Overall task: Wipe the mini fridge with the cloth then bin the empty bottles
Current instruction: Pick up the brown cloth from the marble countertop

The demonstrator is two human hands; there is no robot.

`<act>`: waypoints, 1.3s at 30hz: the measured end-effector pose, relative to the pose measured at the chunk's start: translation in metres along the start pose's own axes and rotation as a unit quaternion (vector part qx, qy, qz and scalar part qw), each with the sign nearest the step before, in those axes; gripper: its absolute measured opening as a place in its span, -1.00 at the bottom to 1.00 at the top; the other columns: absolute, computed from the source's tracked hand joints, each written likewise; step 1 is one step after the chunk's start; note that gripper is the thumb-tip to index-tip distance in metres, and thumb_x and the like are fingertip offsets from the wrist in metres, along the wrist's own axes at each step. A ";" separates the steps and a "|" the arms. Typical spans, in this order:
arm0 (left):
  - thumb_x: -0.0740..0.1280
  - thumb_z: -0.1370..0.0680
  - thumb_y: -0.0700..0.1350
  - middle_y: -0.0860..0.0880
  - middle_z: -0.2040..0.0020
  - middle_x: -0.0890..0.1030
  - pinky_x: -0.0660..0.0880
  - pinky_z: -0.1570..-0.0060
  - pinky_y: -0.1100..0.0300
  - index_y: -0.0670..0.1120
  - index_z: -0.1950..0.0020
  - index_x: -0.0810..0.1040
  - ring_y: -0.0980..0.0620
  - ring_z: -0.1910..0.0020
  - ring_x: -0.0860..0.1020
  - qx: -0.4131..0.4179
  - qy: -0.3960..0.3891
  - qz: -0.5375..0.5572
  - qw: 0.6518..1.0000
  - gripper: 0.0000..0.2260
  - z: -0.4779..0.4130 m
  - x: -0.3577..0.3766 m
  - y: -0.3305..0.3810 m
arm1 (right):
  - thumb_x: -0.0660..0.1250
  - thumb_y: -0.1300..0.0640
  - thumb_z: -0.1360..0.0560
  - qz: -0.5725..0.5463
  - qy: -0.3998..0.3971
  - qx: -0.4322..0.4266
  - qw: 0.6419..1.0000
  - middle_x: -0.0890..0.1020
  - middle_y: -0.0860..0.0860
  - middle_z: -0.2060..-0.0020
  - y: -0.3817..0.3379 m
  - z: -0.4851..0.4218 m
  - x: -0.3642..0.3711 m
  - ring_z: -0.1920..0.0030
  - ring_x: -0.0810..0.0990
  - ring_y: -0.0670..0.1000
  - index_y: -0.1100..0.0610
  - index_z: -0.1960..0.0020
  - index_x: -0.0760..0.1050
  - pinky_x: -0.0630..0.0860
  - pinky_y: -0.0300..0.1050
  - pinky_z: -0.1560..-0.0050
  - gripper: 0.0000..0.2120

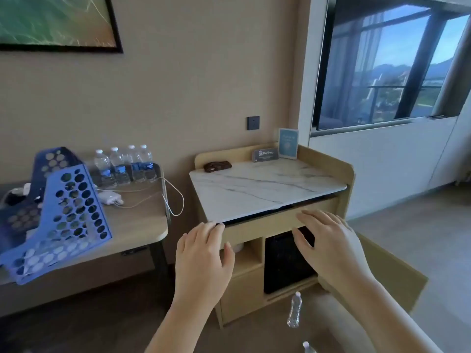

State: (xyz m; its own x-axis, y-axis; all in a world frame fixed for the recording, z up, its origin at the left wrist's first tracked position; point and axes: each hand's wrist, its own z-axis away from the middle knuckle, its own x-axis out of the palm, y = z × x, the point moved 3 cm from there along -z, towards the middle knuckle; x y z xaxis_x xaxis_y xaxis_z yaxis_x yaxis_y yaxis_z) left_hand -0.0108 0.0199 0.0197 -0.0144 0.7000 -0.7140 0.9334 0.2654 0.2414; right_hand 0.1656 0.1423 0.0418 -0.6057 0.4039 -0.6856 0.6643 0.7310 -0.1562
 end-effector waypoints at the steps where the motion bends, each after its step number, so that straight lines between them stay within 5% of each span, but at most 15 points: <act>1: 0.12 -0.45 -0.02 -0.06 -0.03 0.63 0.48 -0.06 -0.05 -0.14 -0.08 0.60 -0.07 -0.06 0.59 -0.001 0.002 0.001 1.000 -0.62 0.000 0.006 -0.005 | 0.28 0.03 -0.39 -0.004 0.007 -0.006 1.000 0.68 0.02 0.07 0.000 -0.001 0.008 0.04 0.65 0.07 0.15 0.02 0.64 0.54 0.00 0.02 -0.71; 8: 0.13 -0.44 -0.02 -0.06 -0.02 0.64 0.50 -0.02 -0.05 -0.15 -0.06 0.61 -0.09 -0.03 0.60 -0.030 0.015 -0.001 0.999 -0.64 -0.010 0.068 -0.035 | 0.10 -0.06 -0.43 -0.012 -0.009 -0.006 1.000 0.68 0.02 0.07 0.027 -0.014 0.081 0.02 0.64 0.09 0.15 0.03 0.64 0.54 0.04 0.02 -0.57; 12: 0.26 -0.41 -0.10 -0.09 -0.01 0.64 0.50 -0.03 -0.07 -0.18 -0.04 0.61 -0.12 -0.04 0.60 -0.036 0.011 -0.021 0.999 -0.71 -0.040 0.108 -0.042 | 0.15 -0.04 -0.42 -0.030 -0.014 -0.005 0.999 0.68 0.03 0.08 0.061 -0.048 0.123 0.06 0.64 0.10 0.18 0.03 0.64 0.53 0.01 0.03 -0.60; 23: 0.12 -0.44 -0.04 -0.10 -0.03 0.63 0.47 -0.06 -0.04 -0.18 -0.06 0.60 -0.14 -0.06 0.59 -0.123 -0.035 -0.041 0.991 -0.62 -0.111 0.210 -0.065 | 0.30 0.07 -0.37 -0.084 -0.067 -0.014 0.994 0.67 0.05 0.03 0.125 -0.127 0.229 0.00 0.62 0.11 0.19 -0.03 0.62 0.50 0.00 -0.03 -0.70; 32: 0.19 -0.43 -0.07 -0.10 0.01 0.62 0.51 -0.02 -0.07 -0.19 -0.01 0.58 -0.14 -0.04 0.59 -0.137 -0.069 -0.033 0.988 -0.71 -0.155 0.284 -0.119 | 0.14 -0.04 -0.42 -0.082 -0.117 -0.008 0.990 0.67 0.02 0.04 0.133 -0.158 0.322 0.01 0.63 0.08 0.16 0.00 0.62 0.51 -0.02 0.00 -0.60; 39: 0.32 -0.40 -0.15 -0.13 0.00 0.62 0.54 0.00 -0.07 -0.20 -0.02 0.58 -0.15 -0.04 0.59 -0.140 -0.110 -0.012 0.984 -0.76 -0.222 0.344 -0.204 | 0.29 0.04 -0.37 -0.055 -0.140 -0.006 0.989 0.68 0.03 0.05 0.093 -0.229 0.405 0.01 0.64 0.08 0.17 -0.02 0.62 0.56 0.07 0.05 -0.69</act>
State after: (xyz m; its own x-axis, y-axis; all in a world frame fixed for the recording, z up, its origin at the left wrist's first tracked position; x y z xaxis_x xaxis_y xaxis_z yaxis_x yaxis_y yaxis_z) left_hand -0.2856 0.3538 -0.1296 0.0716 0.5394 -0.8390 0.7983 0.4733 0.3724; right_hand -0.1179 0.4994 -0.0877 -0.5282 0.1553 -0.8348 0.5946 0.7695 -0.2330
